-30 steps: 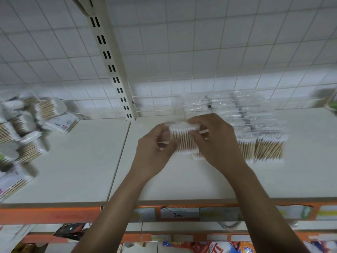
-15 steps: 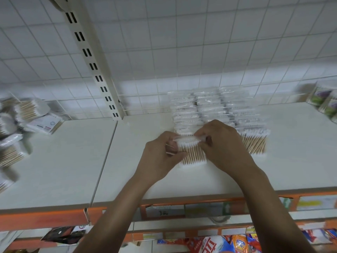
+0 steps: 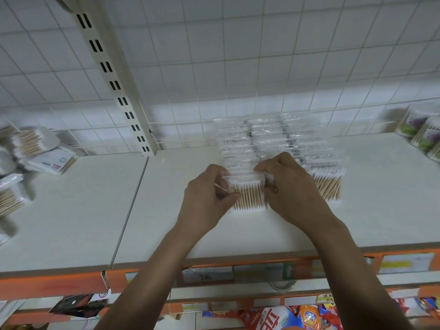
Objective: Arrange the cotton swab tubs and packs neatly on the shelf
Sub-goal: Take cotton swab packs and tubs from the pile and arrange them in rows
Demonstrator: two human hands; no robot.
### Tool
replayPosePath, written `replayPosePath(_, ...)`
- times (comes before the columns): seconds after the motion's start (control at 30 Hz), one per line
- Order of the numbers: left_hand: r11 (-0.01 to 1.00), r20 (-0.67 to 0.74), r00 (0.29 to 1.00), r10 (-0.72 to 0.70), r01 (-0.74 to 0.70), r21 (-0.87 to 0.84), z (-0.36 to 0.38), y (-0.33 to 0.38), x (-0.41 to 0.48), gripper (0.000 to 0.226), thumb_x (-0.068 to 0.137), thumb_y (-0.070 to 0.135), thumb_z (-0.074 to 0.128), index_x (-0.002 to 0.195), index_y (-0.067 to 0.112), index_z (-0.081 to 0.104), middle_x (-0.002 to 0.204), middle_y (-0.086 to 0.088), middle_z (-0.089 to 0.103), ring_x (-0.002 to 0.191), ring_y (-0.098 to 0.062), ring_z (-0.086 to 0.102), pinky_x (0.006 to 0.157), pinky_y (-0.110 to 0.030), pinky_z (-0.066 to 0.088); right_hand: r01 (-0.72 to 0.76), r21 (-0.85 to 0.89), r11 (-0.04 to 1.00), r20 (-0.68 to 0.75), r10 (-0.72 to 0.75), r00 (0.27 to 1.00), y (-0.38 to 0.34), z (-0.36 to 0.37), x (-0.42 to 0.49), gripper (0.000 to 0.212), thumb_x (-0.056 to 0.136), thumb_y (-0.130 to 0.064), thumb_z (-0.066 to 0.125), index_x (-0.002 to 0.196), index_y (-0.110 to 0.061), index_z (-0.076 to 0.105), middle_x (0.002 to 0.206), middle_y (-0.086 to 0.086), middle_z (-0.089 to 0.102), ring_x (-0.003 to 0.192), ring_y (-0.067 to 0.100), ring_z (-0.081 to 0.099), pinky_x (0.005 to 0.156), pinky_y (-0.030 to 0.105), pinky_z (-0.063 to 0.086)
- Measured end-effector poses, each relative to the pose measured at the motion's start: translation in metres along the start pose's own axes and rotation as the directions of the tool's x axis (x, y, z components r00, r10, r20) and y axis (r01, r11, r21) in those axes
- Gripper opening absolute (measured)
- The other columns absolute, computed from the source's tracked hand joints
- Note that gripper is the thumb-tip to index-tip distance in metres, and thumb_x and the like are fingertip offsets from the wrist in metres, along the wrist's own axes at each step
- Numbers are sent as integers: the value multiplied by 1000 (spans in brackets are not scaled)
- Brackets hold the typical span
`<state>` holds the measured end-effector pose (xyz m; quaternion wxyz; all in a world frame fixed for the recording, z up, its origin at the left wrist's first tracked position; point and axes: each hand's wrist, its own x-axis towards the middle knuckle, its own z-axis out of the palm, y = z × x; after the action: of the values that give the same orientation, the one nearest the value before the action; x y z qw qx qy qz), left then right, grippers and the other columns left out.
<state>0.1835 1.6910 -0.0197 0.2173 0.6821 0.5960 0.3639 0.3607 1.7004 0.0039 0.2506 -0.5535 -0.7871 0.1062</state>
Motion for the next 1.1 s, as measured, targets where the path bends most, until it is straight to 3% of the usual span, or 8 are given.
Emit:
replayPosePath(0.37,999,0,1000,-24,24,29,1,1,-1,41,73,23,79,99,24,47,81,10,61,68,4,62,66,-16,49,36,1,999,-30,-36,999,1,7,0,39,78,-2,66,115,-13,59,112,4,48,70,11,46,68,20,38)
replayPosePath(0.53,999,-18,1000,-19,19,30,-6,6,-6,34,81,29,70,105,26,46,82,13,61,70,3,62,65,-16,50,95,39,995,-74,-92,993,-2,3,-3,43,77,-3,68,118,-14,58,114,4,49,55,-2,39,66,20,38)
replayPosePath(0.67,998,-91,996,-23,27,48,-15,6,-8,22,87,17,59,106,23,51,83,14,62,75,-1,61,75,-30,52,133,58,989,-121,-125,985,-13,2,1,33,82,-10,67,114,-13,61,111,4,54,75,12,52,73,19,37)
replayPosePath(0.77,989,-175,984,29,-3,149,-18,-1,-11,22,91,21,55,113,16,56,92,8,64,86,-10,62,78,-37,53,225,69,972,-171,-210,963,-26,8,6,25,80,-10,67,104,-9,65,101,8,60,83,24,61,72,22,40)
replayPosePath(0.87,944,-243,964,107,-22,330,-22,-11,-17,39,91,37,46,118,12,59,105,-4,65,95,-21,62,79,-34,52,307,72,949,-175,-291,940,-43,17,12,24,80,-15,62,102,-8,66,97,8,63,85,26,61,73,23,40)
replayPosePath(1.0,879,-316,939,136,33,476,-39,-25,-30,48,89,40,37,118,10,61,111,-9,65,101,-30,60,80,-35,50,390,61,919,-101,-383,918,-71,35,18,27,84,-17,59,108,-9,65,102,6,64,93,25,57,77,16,29)
replayPosePath(1.1,839,-354,926,131,86,537,-59,-45,-39,47,90,38,38,117,8,62,113,-13,64,104,-34,59,80,-42,54,429,87,899,-12,-429,903,-94,55,21,28,85,-13,62,112,-8,64,109,8,63,101,28,55,82,26,39)
